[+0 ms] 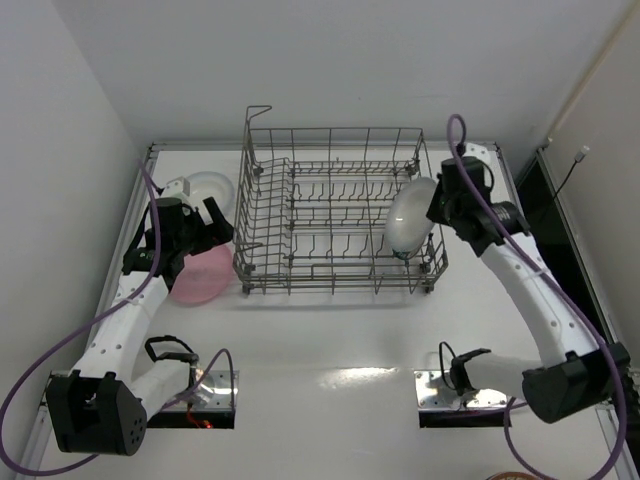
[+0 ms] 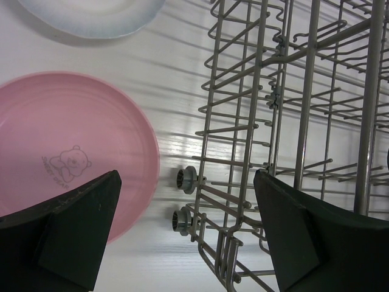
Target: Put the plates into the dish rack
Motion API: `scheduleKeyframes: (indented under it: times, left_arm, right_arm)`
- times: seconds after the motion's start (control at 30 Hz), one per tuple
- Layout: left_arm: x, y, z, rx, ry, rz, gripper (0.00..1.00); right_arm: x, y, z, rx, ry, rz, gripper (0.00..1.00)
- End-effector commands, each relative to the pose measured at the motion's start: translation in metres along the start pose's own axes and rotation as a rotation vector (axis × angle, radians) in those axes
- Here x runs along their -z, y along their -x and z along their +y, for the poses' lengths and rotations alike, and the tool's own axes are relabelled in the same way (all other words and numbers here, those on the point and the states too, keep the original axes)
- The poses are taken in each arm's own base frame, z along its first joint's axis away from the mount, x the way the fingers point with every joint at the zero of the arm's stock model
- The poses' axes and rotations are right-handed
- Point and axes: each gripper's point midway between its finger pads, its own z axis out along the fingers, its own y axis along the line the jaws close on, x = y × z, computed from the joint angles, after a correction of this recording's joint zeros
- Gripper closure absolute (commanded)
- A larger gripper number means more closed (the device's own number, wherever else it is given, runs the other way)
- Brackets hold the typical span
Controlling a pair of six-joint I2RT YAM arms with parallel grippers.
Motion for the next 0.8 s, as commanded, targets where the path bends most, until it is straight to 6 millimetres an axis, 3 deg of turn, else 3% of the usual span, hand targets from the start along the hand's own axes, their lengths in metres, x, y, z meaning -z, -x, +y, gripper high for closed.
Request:
scheduleKeyframes:
  times: [0.0, 0.13, 0.3, 0.37, 0.5, 0.77]
  left_arm:
    - [0.003, 0.007, -0.022, -0.006, -0.103, -0.024, 0.11]
    - [0.003, 0.007, -0.021, -0.006, -0.103, -0.023, 0.11]
    - [0.002, 0.008, -0.02, -0.006, -0.095, -0.027, 0.11]
    - [0.002, 0.008, -0.02, -0.006, -0.095, -0.027, 0.11]
    - [0.002, 0.008, -0.02, -0.006, -0.095, -0.027, 0.11]
    - [0.002, 0.006, -0.018, -0.004, -0.082, -0.023, 0.11]
  right_arm:
    - [0.005, 0.03, -0.01, 0.041, -0.165, -0.142, 1.0]
    - [-0.002, 0.025, 0.002, 0.121, -0.197, -0.137, 1.0]
    - [0.002, 0.021, 0.04, 0.262, -0.234, -0.198, 1.0]
    - [0.001, 0.018, 0.044, 0.321, -0.289, -0.203, 1.0]
    - [-0.015, 0.001, 0.073, 0.452, -0.307, -0.177, 1.0]
    - [-0.032, -0.019, 0.077, 0.505, -0.335, -0.124, 0.99]
